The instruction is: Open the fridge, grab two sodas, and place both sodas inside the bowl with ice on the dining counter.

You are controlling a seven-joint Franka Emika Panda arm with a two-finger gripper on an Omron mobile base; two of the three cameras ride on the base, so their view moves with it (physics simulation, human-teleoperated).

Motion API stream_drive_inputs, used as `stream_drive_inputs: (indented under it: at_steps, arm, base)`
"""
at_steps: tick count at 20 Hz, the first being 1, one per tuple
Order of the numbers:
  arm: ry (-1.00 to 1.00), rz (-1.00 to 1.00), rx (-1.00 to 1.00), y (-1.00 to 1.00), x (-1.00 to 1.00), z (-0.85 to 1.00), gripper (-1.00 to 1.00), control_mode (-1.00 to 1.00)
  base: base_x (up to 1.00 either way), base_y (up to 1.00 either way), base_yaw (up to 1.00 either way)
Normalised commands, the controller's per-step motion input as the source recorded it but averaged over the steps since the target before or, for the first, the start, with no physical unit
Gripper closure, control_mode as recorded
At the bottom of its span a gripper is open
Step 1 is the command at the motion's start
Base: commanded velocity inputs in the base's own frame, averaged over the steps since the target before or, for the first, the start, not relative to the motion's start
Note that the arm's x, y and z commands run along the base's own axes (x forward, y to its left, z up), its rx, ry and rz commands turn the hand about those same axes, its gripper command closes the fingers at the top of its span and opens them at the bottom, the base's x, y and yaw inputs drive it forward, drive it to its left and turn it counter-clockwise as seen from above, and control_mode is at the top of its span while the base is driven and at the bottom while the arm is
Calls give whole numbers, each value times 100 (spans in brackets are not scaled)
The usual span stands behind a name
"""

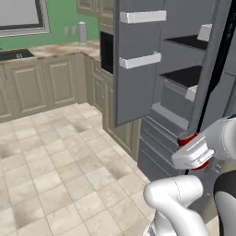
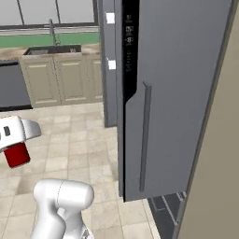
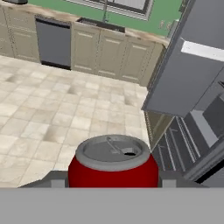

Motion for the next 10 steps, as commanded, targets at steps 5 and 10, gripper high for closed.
stream_drive_inputs:
  at_steps: [5,10]
  arm:
    - [0,0,0,0,0,0,100,100]
    - [0,0,0,0,0,0,100,100]
  base:
    - [-86,59,31]
    - [-89,75,25]
